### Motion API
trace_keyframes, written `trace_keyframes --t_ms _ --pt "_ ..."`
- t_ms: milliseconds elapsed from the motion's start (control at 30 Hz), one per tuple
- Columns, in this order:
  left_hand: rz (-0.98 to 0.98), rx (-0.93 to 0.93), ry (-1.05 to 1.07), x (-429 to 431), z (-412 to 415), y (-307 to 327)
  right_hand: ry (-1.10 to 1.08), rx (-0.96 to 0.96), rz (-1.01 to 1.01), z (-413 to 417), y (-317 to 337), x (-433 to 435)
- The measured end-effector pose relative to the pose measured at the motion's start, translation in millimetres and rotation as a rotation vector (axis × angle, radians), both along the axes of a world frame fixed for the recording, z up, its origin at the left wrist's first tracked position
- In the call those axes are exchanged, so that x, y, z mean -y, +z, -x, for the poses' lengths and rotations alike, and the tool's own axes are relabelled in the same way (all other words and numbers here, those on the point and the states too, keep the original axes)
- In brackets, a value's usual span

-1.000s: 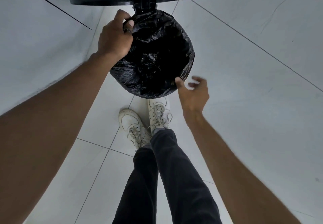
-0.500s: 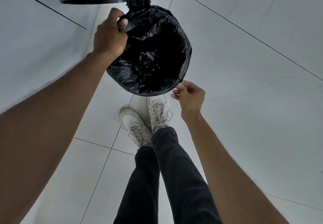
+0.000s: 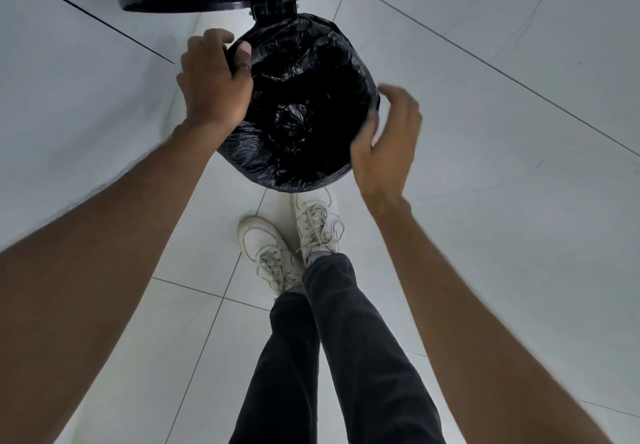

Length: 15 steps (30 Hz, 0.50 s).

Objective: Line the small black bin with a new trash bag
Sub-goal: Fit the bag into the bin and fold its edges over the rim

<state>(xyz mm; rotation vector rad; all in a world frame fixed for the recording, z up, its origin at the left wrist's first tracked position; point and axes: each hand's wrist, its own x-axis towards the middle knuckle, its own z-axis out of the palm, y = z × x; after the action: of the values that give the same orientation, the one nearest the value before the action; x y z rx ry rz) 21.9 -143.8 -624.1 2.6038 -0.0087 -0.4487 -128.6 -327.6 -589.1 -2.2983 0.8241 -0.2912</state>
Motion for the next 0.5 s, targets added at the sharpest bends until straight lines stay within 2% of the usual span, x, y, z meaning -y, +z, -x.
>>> trace_keyframes --t_ms 67,200,300,400,467,500 --pt "0.044 0.020 0.002 -2.2 1.7 -1.5 0.163 -0.053 0.010 -30.1 -4.0 3.4" --pt "0.121 -0.029 -0.039 -5.2 3.1 -1.4 0.321 -0.285 0.097 -85.9 -7.0 6.8" --pt "0.085 0.016 -0.051 -8.6 7.2 1.5 0.373 -0.456 0.018 -104.9 -1.1 20.7" --pt "0.043 0.136 0.032 -16.8 15.3 5.2 0.167 -0.195 -0.014 -85.6 6.5 26.6" --pt "0.078 0.184 0.150 -22.5 27.9 8.5 -0.079 -0.049 -0.131 -59.0 5.7 25.0" --pt "0.124 0.146 0.273 -25.7 36.5 7.3 -0.210 -0.023 -0.218 -44.4 2.8 23.6"
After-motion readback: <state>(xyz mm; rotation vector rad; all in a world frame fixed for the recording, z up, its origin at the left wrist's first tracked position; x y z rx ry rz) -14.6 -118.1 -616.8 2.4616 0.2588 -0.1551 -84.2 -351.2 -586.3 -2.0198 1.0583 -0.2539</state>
